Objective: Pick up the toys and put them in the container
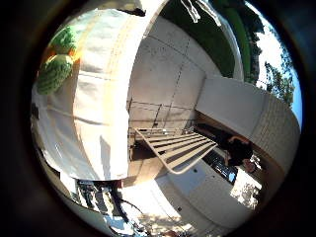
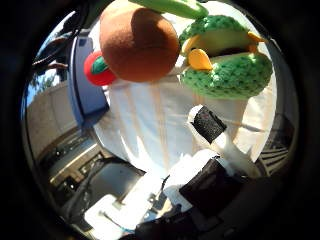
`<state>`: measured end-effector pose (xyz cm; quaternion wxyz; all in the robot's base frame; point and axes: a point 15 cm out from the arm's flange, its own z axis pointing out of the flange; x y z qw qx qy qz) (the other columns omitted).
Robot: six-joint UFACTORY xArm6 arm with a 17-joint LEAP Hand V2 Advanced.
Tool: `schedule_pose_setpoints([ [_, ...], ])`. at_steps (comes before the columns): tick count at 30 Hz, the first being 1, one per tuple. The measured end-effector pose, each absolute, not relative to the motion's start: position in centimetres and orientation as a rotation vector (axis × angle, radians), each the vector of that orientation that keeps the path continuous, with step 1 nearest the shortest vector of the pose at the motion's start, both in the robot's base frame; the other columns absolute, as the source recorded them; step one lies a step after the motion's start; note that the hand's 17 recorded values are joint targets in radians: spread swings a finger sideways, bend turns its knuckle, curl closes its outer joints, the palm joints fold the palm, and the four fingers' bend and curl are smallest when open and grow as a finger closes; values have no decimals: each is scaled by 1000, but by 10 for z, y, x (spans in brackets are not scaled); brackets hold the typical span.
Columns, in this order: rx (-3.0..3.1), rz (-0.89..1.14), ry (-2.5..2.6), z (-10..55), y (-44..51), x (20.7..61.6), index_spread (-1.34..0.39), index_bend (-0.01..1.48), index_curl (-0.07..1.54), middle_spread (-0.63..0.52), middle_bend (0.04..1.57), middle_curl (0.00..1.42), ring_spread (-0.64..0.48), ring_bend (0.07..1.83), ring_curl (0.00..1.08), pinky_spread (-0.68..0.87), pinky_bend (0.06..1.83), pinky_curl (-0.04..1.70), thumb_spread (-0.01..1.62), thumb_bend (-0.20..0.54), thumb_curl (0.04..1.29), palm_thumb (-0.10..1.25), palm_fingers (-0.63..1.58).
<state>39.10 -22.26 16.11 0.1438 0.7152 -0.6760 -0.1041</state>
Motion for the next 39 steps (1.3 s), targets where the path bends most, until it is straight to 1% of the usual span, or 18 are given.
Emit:
schedule_pose_setpoints([
  [1, 2056, -304, -1940, 158, -223, 390, -65, 163, 255, 15, 218, 345, 255, 427, 357, 414, 453, 300, 1141, -19, 344, 676, 335],
  [3, 2041, -305, -1916, 152, -225, 389, -72, 160, 253, -1, 225, 353, 252, 455, 355, 411, 463, 292, 1137, -20, 346, 685, 404],
  [4, 2041, -303, -1898, 150, -224, 389, -80, 158, 251, -13, 262, 366, 244, 504, 369, 409, 473, 291, 1135, -18, 347, 692, 509],
  [5, 2042, -304, -1887, 149, -224, 389, -128, 103, 218, -44, 385, 404, 213, 668, 399, 403, 539, 297, 1130, -14, 351, 711, 828],
  [6, 2044, -303, -1885, 149, -224, 389, -152, 65, 192, -50, 441, 424, 207, 750, 412, 408, 586, 303, 1127, -14, 355, 719, 951],
  [8, 2047, -294, -1886, 154, -224, 389, -202, 71, 168, -78, 556, 488, 168, 922, 487, 404, 639, 342, 1121, -13, 363, 743, 1028],
  [10, 2056, -282, -1882, 162, -223, 389, -234, 89, 150, -97, 644, 536, 141, 1019, 538, 401, 693, 378, 1115, -16, 368, 752, 1072],
  [11, 2056, -274, -1887, 168, -223, 389, -234, 89, 150, -97, 644, 536, 141, 1019, 538, 401, 693, 378, 1115, -16, 368, 752, 1072],
  [13, 2052, -281, -1896, 177, -220, 385, -306, 161, 126, -129, 774, 619, 84, 1122, 619, 395, 903, 476, 1108, -2, 390, 814, 1152],
  [15, 2045, -290, -1902, 189, -215, 381, -376, 237, 118, -153, 872, 688, 45, 1168, 669, 374, 1062, 558, 1110, 10, 415, 882, 1178],
  [18, 2038, -305, -1920, 219, -200, 370, -458, 330, 111, -175, 959, 758, 1, 1206, 708, 340, 1189, 640, 1126, 10, 443, 933, 1141],
  [19, 2037, -316, -1922, 228, -195, 366, -505, 393, 112, -185, 995, 791, -20, 1225, 724, 321, 1239, 678, 1137, 7, 460, 954, 1114],
  [23, 2043, -343, -1897, 275, -167, 343, -618, 523, 110, -205, 1059, 868, -58, 1272, 763, 277, 1309, 754, 1161, -9, 495, 975, 1044],
  [28, 2116, -272, -1851, 341, -128, 321, -729, 657, 108, -219, 1100, 938, -86, 1315, 800, 237, 1356, 820, 1183, -15, 525, 975, 981],
  [31, 2240, -167, -1804, 386, -87, 333, -772, 715, 105, -223, 1109, 964, -94, 1340, 810, 222, 1369, 842, 1186, -16, 539, 972, 968],
  [35, 2394, -126, -1789, 431, -18, 357, -815, 782, 102, -227, 1122, 995, -101, 1375, 819, 206, 1380, 870, 1195, -16, 553, 966, 946],
  [37, 2465, -101, -1768, 448, 23, 372, -832, 816, 98, -229, 1128, 1008, -103, 1387, 820, 197, 1385, 881, 1199, -14, 562, 967, 942],
  [39, 2509, -106, -1731, 449, 65, 391, -843, 838, 94, -230, 1132, 1018, -104, 1396, 821, 192, 1388, 889, 1201, -15, 567, 966, 933],
])
